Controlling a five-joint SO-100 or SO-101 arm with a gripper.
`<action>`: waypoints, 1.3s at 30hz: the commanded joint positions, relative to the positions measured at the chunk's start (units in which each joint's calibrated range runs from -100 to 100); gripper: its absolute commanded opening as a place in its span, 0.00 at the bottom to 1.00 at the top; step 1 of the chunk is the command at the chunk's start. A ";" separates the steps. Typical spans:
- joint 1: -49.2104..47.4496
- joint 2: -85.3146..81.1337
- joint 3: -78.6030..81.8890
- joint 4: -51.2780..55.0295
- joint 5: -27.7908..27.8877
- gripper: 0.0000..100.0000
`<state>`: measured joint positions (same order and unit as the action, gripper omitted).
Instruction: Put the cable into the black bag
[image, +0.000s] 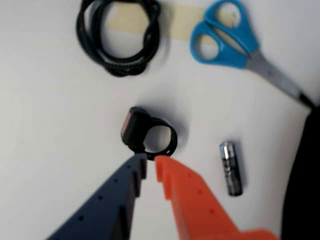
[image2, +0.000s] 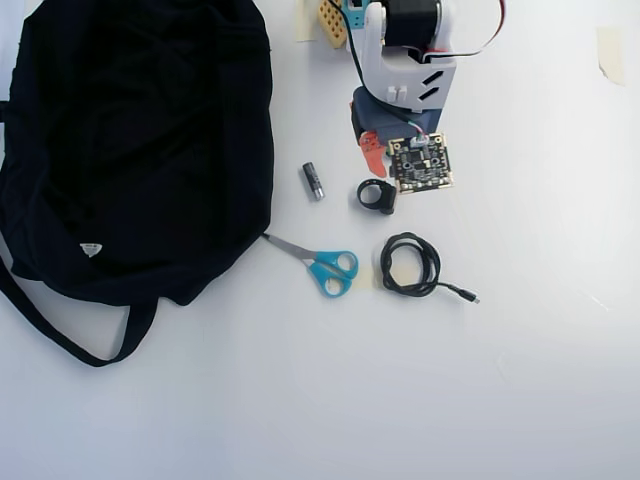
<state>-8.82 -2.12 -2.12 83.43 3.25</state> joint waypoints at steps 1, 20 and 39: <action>-0.91 -0.37 -1.83 0.21 3.62 0.03; -2.33 7.10 -0.21 -0.39 6.45 0.03; -3.82 26.27 -23.48 1.33 13.27 0.19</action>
<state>-11.24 23.87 -19.73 83.43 16.19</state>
